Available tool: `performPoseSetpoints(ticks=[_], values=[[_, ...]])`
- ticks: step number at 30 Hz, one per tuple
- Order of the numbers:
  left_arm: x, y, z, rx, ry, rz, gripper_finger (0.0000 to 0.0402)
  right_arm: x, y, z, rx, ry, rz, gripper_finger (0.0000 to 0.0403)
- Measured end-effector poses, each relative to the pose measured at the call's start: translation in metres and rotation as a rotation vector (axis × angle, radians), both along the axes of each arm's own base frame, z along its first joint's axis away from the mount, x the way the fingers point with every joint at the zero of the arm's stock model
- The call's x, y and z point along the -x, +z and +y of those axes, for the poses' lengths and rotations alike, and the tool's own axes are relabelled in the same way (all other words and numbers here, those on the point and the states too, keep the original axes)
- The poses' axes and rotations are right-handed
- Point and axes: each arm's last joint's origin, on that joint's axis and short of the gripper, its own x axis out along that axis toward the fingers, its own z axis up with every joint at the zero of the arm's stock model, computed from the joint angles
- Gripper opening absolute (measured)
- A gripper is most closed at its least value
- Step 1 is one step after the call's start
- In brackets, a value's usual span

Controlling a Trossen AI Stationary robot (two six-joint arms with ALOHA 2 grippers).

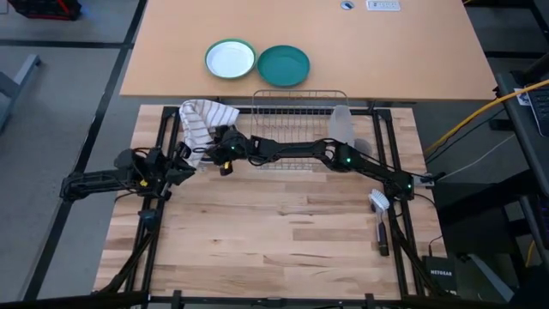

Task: Sort dishes
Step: Put the white towel on the table

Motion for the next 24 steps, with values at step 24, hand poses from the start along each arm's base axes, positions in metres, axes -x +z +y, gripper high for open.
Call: performPoseSetpoints(ticks=[24], values=[[-0.002, -0.003, 0.0, 0.028, -0.006, 0.043, 0.0033, 0.005, -0.007, -0.012, -0.077, -0.001, 0.058, 0.0066]])
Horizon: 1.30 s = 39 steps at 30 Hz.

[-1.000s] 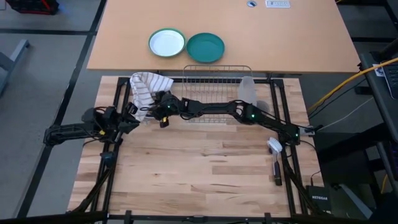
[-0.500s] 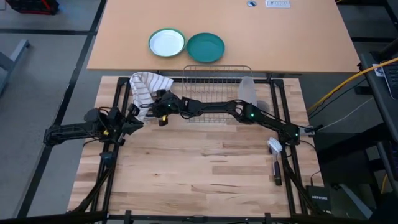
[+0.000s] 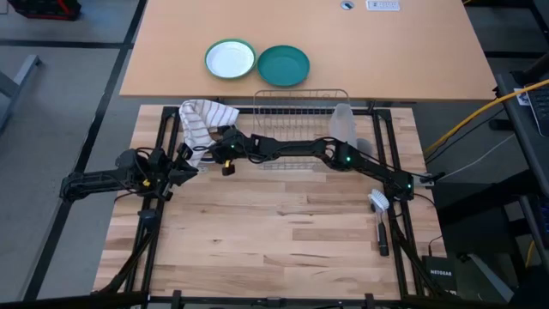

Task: Sort dishes
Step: Put the white towel on the table

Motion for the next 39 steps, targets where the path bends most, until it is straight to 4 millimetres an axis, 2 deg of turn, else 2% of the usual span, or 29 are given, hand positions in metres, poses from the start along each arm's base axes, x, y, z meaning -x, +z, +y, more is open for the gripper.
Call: performPoseSetpoints(ticks=[6, 10, 15, 23, 27, 33, 36, 39], values=[[0.0, 0.0, 0.0, -0.026, 0.011, -0.001, 0.0033, 0.0, 0.0, -0.002, 0.021, -0.044, 0.0, 0.0032], [-0.001, -0.003, 0.0, -0.131, 0.056, 0.02, 0.0033, 0.0, 0.0, -0.002, 0.023, -0.049, -0.001, 0.0018], [-0.004, -0.012, 0.001, -0.301, 0.127, 0.087, 0.0033, 0.0, 0.0, -0.002, 0.026, -0.05, -0.014, 0.0022], [-0.007, -0.022, 0.006, -0.252, 0.269, 0.224, 0.0035, -0.002, 0.002, -0.002, 0.03, -0.049, -0.042, 0.0037], [-0.007, -0.027, 0.009, -0.202, 0.365, 0.286, 0.0065, -0.002, 0.002, -0.002, 0.03, -0.049, -0.042, 0.0037], [-0.006, -0.027, 0.014, -0.143, 0.515, 0.313, 0.014, -0.002, 0.002, -0.002, 0.03, -0.049, -0.042, 0.0037], [-0.002, -0.016, 0.015, -0.114, 0.572, 0.324, 0.016, -0.002, 0.002, -0.002, 0.03, -0.049, -0.041, 0.0037], [0.006, 0.001, 0.015, -0.126, 0.609, 0.382, 0.0163, -0.002, 0.002, -0.002, 0.03, -0.049, -0.041, 0.0037]])
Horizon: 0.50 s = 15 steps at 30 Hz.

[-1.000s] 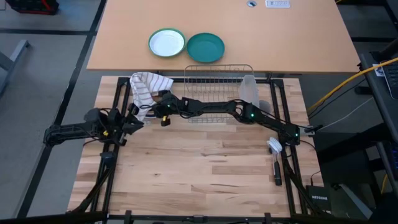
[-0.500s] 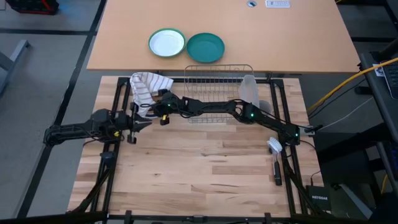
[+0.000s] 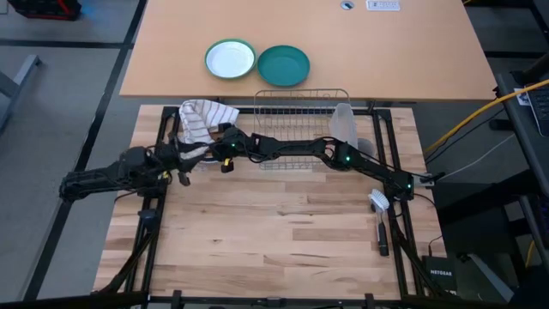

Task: Sort dishes
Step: Put the white towel on the table

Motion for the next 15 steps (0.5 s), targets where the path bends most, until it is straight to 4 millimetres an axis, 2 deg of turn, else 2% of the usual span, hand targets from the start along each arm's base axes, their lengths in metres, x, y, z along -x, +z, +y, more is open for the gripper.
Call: performPoseSetpoints(ticks=[3, 6, 10, 15], values=[[0.013, 0.017, 0.0, 0.056, 0.07, 0.046, 0.0156, 0.0, 0.0, 0.0, 0.0, 0.0, 0.0, 0.0037], [0.027, 0.028, 0.001, 0.226, 0.181, 0.044, 0.0147, 0.0, 0.0, 0.0, 0.0, 0.001, 0.0, 0.0037], [0.042, 0.03, 0.0, 0.421, 0.27, 0.059, 0.0137, 0.0, 0.0, 0.0, 0.0, 0.001, 0.0, 0.0037], [0.045, 0.018, 0.001, 0.592, 0.356, 0.071, 0.0128, 0.0, 0.0, 0.0, 0.0, 0.001, 0.0, 0.0037]])
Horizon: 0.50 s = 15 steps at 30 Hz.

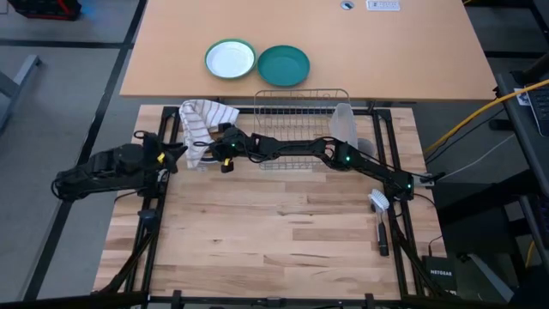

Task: Sort dishes
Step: Put the white towel on the table

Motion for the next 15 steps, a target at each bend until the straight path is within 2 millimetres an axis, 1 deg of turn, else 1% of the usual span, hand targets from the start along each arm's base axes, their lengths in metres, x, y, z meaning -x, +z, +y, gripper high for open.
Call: performPoseSetpoints(ticks=[4, 10, 15], values=[[-0.006, -0.006, 0.001, 0.1, 0.056, -0.025, 0.0127, 0.0, 0.0, 0.0, 0.0, 0.0, -0.001, 0.0037], [-0.019, -0.014, 0.003, 0.2, 0.121, 0.069, 0.0127, 0.0, 0.001, 0.001, 0.001, 0.002, -0.005, 0.0037], [-0.032, -0.021, 0.005, 0.238, 0.166, 0.171, 0.0127, 0.0, 0.001, 0.001, 0.001, 0.001, -0.007, 0.0037]])
